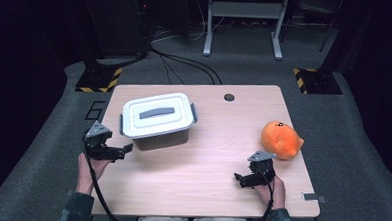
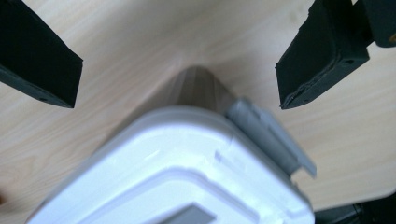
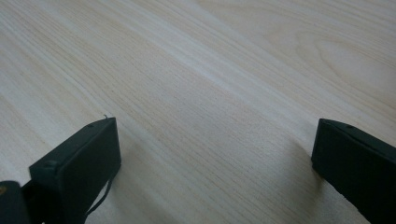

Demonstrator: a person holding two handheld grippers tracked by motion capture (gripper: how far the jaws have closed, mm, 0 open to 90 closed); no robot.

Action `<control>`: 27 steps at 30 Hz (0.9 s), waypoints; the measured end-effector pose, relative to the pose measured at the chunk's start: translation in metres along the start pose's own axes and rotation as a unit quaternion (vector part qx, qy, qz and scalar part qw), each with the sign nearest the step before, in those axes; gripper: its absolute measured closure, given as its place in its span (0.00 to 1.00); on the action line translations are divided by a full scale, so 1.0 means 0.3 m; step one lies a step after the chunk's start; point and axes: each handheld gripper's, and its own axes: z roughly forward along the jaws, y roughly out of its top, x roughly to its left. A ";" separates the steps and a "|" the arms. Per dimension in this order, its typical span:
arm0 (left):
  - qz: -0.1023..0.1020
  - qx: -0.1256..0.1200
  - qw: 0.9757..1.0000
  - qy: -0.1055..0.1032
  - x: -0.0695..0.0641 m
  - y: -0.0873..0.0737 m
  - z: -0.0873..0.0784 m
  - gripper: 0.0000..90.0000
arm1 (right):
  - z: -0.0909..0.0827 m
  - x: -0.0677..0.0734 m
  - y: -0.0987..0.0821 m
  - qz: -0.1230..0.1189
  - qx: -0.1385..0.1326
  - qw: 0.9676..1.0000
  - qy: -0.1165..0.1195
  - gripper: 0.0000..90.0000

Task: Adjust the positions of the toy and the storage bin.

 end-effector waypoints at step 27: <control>0.081 0.064 0.993 -0.055 -0.021 0.361 0.286 0.08 | -0.001 -0.001 0.000 0.003 0.000 1.000 0.001 0.02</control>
